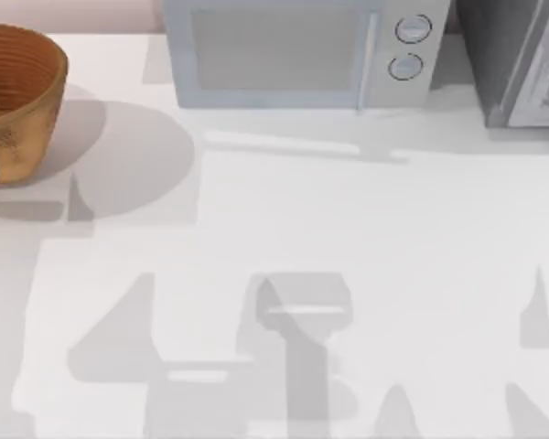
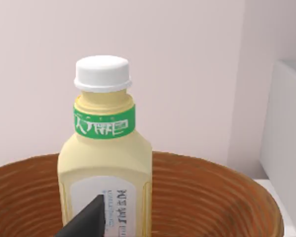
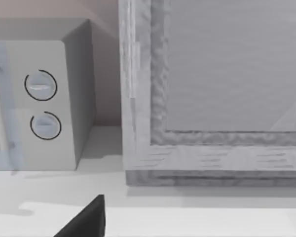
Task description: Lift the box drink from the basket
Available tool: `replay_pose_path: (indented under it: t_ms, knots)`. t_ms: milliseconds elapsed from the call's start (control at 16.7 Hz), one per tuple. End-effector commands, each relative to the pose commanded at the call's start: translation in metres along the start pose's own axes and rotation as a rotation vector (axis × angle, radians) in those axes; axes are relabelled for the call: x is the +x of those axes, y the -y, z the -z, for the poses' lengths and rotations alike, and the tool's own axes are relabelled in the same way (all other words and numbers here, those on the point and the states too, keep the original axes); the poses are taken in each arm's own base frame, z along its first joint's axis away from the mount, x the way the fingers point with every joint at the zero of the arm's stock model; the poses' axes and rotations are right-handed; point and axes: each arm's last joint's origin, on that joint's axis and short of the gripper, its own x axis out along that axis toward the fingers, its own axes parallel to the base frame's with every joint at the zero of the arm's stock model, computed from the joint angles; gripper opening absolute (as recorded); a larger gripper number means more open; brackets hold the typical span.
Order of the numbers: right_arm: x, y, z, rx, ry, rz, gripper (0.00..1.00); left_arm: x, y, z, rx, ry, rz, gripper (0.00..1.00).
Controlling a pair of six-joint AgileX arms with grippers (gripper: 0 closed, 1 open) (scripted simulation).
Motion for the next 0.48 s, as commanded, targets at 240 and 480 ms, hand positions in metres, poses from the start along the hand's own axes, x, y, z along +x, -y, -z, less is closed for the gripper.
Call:
replay_pose_path:
  t_ms: [240,480]
  knots:
    - [0.000,0.000,0.000,0.000,0.000,0.000,1.00,0.056,-0.021,0.012,0.003,0.017,-0.002,1.00]
    - [0.000,0.000,0.000,0.000,0.000,0.000,1.00,0.099,-0.042,0.045,0.006,0.019,-0.003,1.00]
